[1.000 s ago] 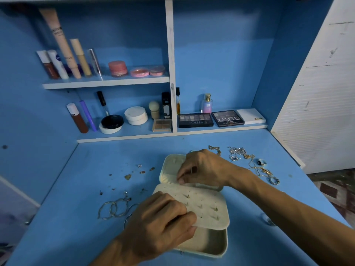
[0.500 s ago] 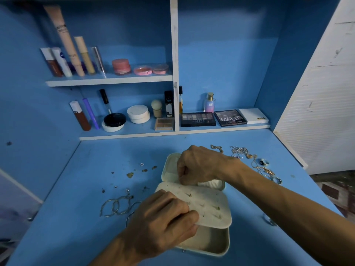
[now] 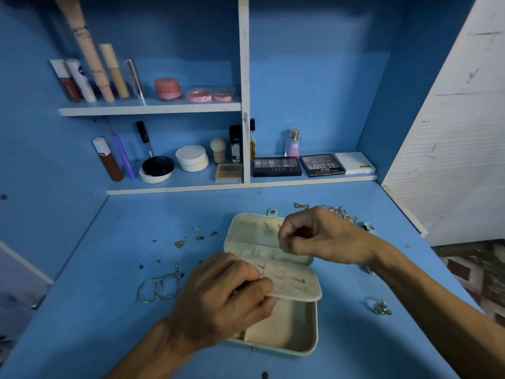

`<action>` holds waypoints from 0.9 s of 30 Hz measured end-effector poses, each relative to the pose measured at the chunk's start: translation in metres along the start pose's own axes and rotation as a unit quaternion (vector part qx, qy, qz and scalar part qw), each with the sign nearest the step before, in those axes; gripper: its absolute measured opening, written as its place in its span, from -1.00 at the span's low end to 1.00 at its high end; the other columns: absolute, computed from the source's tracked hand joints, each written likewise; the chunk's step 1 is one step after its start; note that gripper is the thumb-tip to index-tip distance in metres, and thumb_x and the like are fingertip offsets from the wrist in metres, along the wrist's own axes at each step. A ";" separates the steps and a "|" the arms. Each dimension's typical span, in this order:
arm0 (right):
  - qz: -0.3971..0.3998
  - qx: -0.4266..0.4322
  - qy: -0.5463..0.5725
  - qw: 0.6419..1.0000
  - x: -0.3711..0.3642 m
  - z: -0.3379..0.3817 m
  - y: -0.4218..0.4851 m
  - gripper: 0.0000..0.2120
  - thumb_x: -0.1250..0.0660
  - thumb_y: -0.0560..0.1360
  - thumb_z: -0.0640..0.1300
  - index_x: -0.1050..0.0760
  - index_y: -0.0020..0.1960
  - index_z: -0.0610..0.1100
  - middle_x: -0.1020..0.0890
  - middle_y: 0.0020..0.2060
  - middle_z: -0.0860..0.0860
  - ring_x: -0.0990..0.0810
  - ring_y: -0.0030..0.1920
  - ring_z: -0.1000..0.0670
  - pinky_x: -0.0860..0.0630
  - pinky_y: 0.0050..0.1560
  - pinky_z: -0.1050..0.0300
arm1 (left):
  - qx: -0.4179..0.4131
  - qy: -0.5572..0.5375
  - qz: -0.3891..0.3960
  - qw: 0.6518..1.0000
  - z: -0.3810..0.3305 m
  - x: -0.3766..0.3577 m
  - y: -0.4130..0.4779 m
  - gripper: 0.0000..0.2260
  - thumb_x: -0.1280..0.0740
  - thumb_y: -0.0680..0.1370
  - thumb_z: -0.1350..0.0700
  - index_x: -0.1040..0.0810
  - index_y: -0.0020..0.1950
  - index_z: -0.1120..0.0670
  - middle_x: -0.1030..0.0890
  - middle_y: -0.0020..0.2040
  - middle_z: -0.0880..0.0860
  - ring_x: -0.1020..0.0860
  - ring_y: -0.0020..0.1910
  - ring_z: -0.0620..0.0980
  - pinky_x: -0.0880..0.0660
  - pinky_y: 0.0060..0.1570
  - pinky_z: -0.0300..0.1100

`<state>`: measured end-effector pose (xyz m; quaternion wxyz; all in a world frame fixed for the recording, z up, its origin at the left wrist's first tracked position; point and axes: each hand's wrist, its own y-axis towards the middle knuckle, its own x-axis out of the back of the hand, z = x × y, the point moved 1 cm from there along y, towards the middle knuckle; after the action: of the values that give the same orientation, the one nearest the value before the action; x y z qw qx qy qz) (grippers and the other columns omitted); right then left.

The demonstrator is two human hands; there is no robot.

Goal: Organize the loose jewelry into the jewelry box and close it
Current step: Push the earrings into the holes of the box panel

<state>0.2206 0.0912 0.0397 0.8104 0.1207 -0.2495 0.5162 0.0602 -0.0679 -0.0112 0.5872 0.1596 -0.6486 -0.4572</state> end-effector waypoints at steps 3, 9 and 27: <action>-0.006 0.006 0.069 0.998 -0.002 0.000 -0.011 -0.81 -0.37 0.45 -0.30 -0.63 -0.21 -0.03 -0.63 -0.28 0.07 -0.51 -0.24 0.09 -0.44 -0.17 0.19 | 0.017 0.006 -0.011 1.000 0.006 0.001 0.011 -0.83 -0.54 0.49 0.06 -0.70 -0.23 0.12 -0.55 -0.31 0.04 -0.47 -0.39 0.03 -0.46 -0.36 -0.08; -0.022 0.036 0.129 0.991 -0.007 0.000 -0.017 -0.80 -0.35 0.45 -0.38 -0.65 -0.19 -0.12 -0.64 -0.26 -0.06 -0.52 -0.26 0.08 -0.46 -0.19 0.23 | 0.031 0.007 -0.009 0.999 0.013 -0.001 0.022 -0.82 -0.52 0.51 0.02 -0.71 -0.18 0.12 -0.55 -0.28 0.04 -0.47 -0.35 0.01 -0.45 -0.34 -0.10; -0.035 0.032 0.147 0.988 -0.009 -0.004 -0.018 -0.84 -0.38 0.48 -0.39 -0.67 -0.13 -0.19 -0.68 -0.22 -0.01 -0.59 -0.23 0.11 -0.49 -0.14 0.28 | 0.020 0.018 -0.009 1.000 0.014 -0.004 0.019 -0.83 -0.52 0.52 0.03 -0.71 -0.16 0.11 -0.56 -0.28 0.04 -0.48 -0.35 0.00 -0.45 -0.37 -0.08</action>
<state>0.2350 0.0785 0.0326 0.8513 0.0781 -0.1064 0.5078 0.0549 -0.0491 0.0024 0.5916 0.1852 -0.6454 -0.4463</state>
